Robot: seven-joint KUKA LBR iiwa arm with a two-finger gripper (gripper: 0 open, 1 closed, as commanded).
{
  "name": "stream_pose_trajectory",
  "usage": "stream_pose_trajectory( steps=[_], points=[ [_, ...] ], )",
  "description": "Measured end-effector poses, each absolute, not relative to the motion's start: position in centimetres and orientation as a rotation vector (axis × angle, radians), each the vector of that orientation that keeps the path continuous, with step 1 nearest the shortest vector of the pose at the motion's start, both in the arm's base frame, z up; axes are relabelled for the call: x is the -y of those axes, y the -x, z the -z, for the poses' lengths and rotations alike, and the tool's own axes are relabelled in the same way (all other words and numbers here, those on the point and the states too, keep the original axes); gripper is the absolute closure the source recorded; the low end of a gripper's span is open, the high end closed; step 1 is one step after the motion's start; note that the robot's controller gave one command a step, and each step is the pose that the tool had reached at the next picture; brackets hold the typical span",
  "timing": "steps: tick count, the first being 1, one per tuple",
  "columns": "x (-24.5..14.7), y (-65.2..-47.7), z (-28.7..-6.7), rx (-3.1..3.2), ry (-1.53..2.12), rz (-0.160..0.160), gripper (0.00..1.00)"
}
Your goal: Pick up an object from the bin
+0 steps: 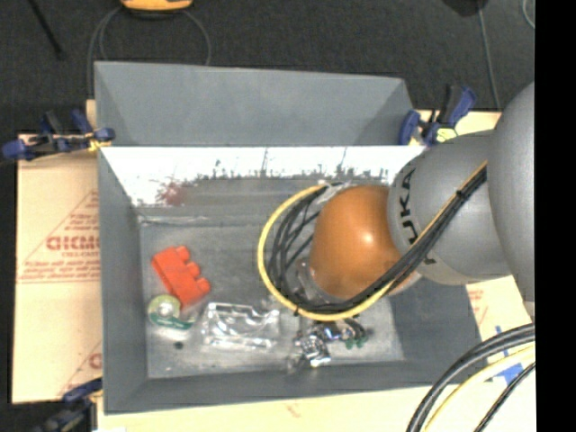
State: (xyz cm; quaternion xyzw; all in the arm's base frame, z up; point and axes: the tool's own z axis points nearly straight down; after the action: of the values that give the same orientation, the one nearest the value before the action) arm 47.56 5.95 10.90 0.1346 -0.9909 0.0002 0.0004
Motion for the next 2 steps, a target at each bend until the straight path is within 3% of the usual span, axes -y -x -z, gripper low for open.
stream_pose_trajectory(
  steps=[1,2],
  points=[
    [-9.77,-50.26,-7.53,3.117,-0.372,-0.007,0.0],
    [-9.68,-50.41,-7.72,3.123,-0.372,-0.001,0.0]
  ],
)
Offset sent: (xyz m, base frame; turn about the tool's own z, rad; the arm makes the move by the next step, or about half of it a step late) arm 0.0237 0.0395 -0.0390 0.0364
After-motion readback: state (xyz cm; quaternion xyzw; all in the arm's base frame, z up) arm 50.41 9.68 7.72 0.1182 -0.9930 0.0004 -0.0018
